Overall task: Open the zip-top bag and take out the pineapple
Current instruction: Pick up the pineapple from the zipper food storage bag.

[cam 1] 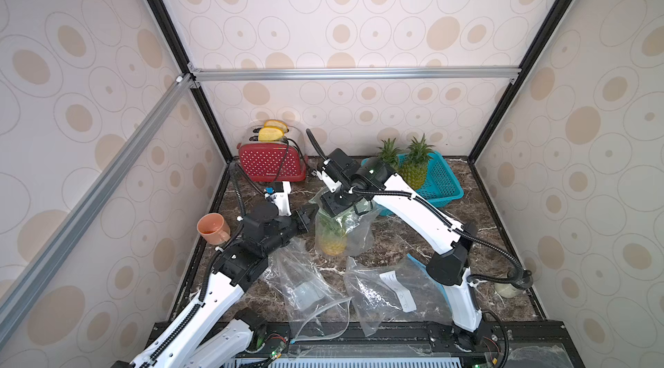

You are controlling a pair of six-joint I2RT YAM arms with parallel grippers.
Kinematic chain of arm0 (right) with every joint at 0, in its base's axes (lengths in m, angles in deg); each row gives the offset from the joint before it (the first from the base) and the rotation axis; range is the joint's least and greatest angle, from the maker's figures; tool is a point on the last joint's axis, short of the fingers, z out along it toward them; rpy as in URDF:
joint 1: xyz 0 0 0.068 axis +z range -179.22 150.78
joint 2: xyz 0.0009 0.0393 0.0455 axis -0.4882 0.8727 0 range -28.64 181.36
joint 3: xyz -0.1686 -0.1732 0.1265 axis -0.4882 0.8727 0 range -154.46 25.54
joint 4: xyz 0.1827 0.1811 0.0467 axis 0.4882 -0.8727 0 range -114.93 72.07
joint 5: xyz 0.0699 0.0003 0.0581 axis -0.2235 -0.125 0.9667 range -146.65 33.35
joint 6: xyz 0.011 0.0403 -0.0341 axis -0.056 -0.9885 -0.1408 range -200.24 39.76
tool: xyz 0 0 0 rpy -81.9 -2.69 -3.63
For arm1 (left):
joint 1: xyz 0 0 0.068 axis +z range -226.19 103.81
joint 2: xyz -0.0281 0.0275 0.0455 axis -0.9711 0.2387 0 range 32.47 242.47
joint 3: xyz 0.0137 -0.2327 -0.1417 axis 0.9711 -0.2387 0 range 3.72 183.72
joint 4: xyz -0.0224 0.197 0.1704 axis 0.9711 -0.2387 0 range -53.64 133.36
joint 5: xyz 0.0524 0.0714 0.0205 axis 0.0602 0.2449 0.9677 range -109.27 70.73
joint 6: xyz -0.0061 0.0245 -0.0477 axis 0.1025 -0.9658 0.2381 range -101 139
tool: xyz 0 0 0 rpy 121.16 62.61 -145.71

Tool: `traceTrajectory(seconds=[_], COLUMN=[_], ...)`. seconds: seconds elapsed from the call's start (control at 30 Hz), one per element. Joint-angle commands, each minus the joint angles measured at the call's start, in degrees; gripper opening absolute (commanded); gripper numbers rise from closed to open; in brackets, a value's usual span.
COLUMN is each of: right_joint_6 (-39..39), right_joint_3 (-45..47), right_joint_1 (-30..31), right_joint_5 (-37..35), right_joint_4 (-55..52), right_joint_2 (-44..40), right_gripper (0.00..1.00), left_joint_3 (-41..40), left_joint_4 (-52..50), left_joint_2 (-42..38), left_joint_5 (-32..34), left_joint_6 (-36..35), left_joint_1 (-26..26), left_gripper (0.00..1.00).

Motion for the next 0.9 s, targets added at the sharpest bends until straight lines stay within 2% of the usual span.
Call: traceTrajectory(seconds=[0.0, 0.1, 0.23, 0.47, 0.87], right_joint_6=[-3.4, -4.8, -5.9, -7.0, -7.5], right_joint_3=[-1.6, -1.7, -1.5, -1.8, 0.7], right_joint_1=[-0.1, -0.1, 0.0, 0.5, 0.4], right_joint_5=[2.4, 2.9, 3.4, 5.6, 6.4], right_joint_4=[-3.7, -4.8, -5.9, -7.6, -4.3], right_joint_2=[1.2, 0.7, -0.3, 1.4, 5.4], right_gripper=[0.63, 0.65, 0.69, 0.81, 0.83], left_joint_3=[-0.9, -1.9, -2.9, -4.8, -7.2], left_joint_4=[2.5, 1.6, 1.0, 0.2, 0.0], left_joint_2=[-2.0, -3.4, -5.2, -6.8, -8.8], left_joint_5=[1.3, 2.4, 3.6, 5.2, 5.9], left_joint_6=[0.9, 0.3, -0.8, -1.7, -1.6], left_joint_1=[-0.2, -0.2, -0.2, -0.1, 0.2], left_gripper=[0.35, 0.49, 0.56, 0.57, 0.56])
